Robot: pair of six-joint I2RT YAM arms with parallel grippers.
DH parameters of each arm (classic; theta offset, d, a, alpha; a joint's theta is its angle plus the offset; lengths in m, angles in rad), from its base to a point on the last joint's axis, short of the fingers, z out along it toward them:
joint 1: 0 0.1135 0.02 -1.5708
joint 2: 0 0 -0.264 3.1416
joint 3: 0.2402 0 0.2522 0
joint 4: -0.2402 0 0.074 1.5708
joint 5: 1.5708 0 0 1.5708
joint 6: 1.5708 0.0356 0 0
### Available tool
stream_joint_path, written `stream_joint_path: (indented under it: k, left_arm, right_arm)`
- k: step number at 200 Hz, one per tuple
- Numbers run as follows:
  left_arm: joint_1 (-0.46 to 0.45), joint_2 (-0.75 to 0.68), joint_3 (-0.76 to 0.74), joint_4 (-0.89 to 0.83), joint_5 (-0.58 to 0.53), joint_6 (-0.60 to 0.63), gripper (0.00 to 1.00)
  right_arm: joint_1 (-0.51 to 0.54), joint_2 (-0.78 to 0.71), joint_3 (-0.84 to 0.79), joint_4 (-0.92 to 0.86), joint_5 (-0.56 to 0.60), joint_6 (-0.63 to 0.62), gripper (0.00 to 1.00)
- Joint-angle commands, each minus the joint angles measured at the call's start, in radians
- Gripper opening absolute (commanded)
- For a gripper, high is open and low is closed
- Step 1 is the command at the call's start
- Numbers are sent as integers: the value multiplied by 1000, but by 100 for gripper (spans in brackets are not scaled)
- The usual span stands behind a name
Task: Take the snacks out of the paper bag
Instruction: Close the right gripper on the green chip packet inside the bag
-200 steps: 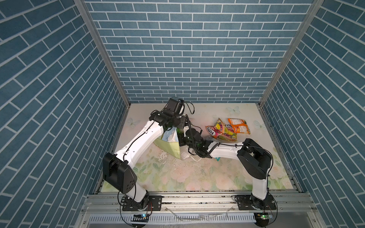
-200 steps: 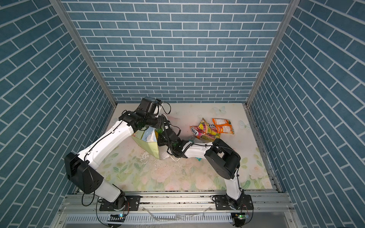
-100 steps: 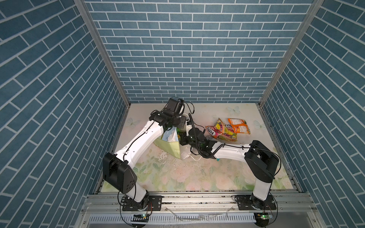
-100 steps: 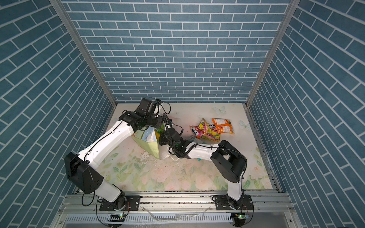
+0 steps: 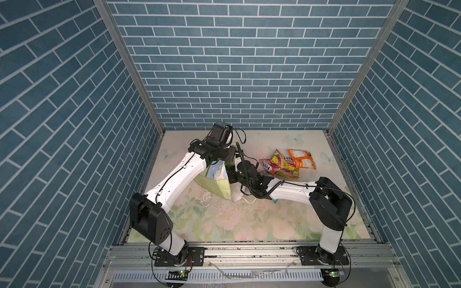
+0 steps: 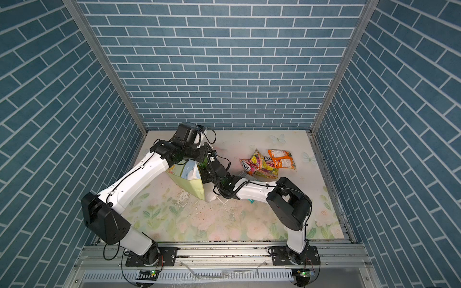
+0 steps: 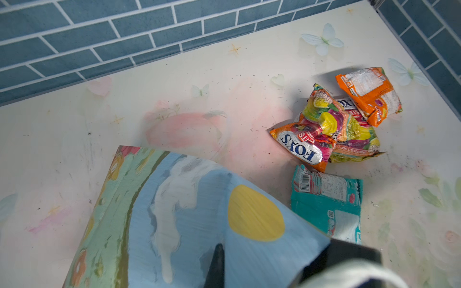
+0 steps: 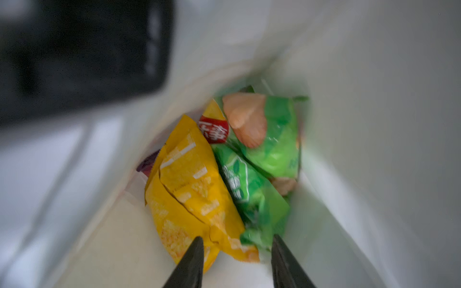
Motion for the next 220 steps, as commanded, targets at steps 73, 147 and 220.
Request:
stream_joint_path:
  k: [73,147,220]
  left_arm:
    - [-4,-48,-28,45,134,-1,0]
    - [0,-36,-27,36,110,3,0]
    - [2,-16,-13,-2,12,-1,0]
  right_arm:
    - [-23,115,120,-142,108,75,38]
    - [-36,100,72,-24,38,72,0]
    - [-35,-19,-13,12,38,60,0]
